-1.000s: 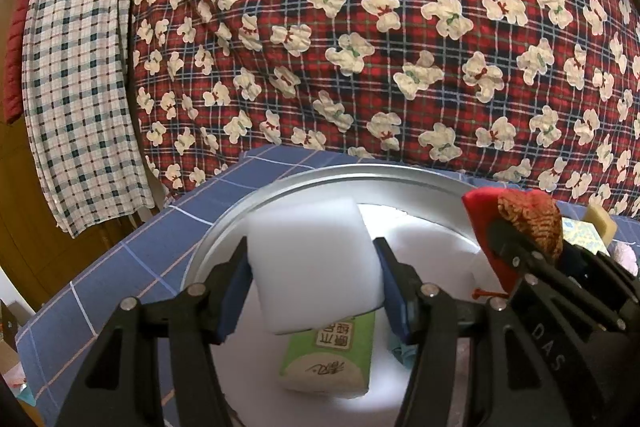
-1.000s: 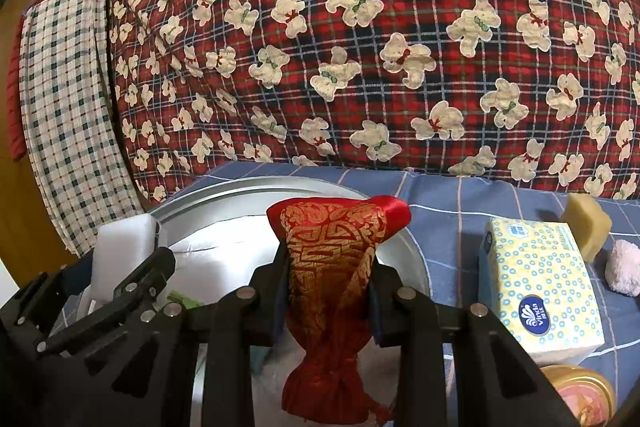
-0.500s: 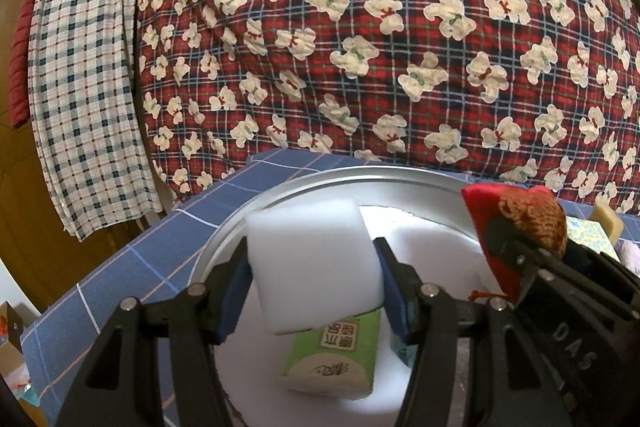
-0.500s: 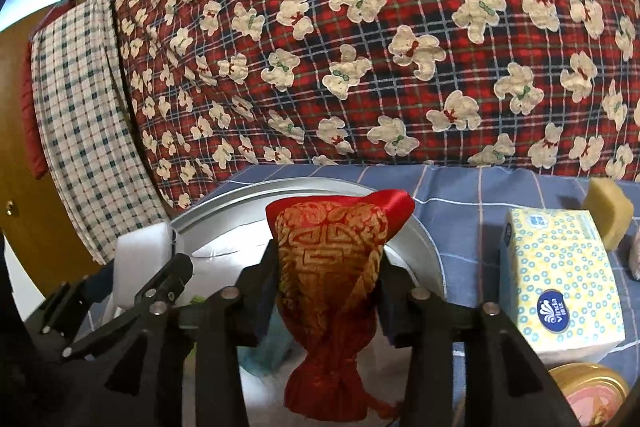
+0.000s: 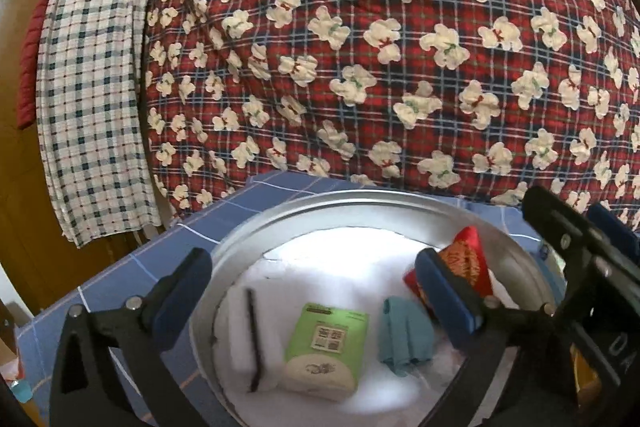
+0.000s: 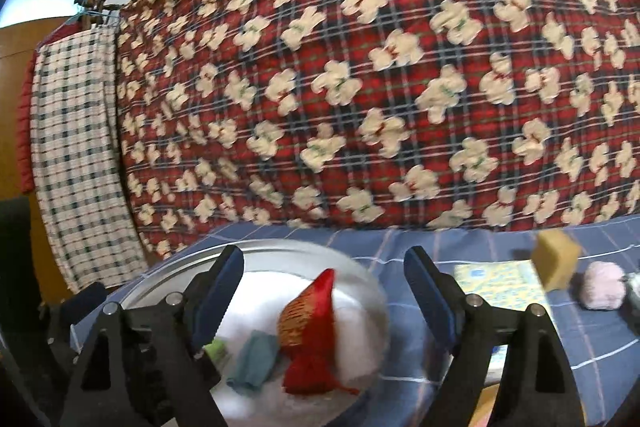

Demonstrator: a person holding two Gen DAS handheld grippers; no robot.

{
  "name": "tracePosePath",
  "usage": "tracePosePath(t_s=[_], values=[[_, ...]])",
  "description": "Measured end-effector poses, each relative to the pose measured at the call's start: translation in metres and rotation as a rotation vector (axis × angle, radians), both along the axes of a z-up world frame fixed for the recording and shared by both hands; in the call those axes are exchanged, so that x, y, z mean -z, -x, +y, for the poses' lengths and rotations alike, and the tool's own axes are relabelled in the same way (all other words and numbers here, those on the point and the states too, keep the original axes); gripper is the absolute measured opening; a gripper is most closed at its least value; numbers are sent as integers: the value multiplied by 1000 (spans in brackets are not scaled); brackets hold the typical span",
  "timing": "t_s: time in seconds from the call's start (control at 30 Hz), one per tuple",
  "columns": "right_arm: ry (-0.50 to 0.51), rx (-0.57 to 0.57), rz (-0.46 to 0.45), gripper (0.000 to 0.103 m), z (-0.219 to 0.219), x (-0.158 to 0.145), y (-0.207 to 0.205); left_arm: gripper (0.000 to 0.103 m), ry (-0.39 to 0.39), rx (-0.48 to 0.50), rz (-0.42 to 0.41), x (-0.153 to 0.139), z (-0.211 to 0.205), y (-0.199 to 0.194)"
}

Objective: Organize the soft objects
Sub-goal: 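Open both tools to drop the white sponge and red pouch into the tin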

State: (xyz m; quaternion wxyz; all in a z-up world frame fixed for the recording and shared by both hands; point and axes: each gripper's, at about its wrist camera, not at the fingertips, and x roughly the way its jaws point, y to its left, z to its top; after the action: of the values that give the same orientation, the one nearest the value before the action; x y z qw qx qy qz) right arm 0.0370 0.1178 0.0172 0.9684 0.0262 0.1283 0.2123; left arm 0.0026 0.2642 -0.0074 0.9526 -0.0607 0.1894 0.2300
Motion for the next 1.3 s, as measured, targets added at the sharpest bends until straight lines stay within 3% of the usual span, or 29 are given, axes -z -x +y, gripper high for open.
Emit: tracePosePath(t_s=[0.27, 0.63, 0.97, 1.3], values=[[-17, 56, 25, 85, -16, 2, -2, 103, -69, 13, -12, 0, -19, 2], [-52, 146, 9, 85, -44, 7, -1, 103, -29, 30, -34, -1, -19, 9], [59, 148, -24, 85, -59, 10, 17, 103, -22, 43, -42, -1, -31, 12], [99, 151, -61, 85, -80, 8, 33, 103, -40, 70, -66, -4, -53, 24]])
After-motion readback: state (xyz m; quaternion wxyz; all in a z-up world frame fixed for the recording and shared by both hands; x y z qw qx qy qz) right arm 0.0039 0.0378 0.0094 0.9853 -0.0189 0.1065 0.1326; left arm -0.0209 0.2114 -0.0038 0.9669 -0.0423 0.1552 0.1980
